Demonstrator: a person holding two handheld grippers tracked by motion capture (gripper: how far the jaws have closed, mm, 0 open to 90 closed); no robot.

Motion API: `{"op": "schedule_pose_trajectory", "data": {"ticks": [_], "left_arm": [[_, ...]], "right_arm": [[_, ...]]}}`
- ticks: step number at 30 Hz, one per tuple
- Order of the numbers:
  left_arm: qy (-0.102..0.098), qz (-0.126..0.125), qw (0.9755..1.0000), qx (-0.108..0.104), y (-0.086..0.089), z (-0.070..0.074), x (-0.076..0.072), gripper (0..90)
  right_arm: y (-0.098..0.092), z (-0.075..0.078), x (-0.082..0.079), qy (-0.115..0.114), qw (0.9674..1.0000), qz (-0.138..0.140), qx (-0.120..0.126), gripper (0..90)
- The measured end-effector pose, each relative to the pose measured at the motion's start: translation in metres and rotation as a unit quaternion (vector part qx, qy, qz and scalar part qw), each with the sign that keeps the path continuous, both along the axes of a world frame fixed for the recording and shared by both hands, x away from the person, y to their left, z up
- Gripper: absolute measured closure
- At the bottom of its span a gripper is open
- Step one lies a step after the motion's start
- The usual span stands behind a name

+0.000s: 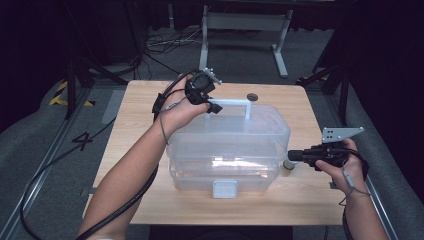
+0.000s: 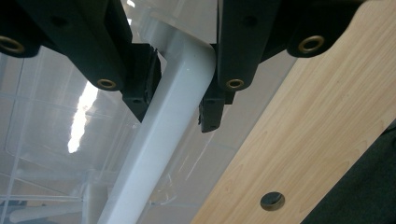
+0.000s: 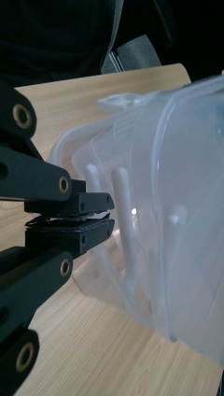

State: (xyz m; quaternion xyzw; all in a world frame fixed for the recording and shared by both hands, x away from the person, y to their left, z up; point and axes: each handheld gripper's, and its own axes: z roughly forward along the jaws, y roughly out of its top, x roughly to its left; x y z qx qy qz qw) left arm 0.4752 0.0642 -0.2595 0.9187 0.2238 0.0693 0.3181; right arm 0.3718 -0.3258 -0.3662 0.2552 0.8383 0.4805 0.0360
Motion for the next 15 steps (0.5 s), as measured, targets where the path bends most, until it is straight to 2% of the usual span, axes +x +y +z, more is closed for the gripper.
{"op": "schedule_pose_trajectory", "data": {"ticks": [10, 15], "left_arm": [[0.005, -0.002, 1.0, -0.002, 0.0007, -0.0003, 0.0011, 72.7], [0.008, -0.001, 0.9999, -0.006, 0.0011, -0.001, 0.001, 72.7]], "right_arm": [[0.0082, 0.0004, -0.0021, -0.011, 0.9994, 0.027, 0.02, 86.9], [0.0101, -0.0013, -0.0015, -0.011, 0.9991, 0.031, 0.025, 87.1]]}}
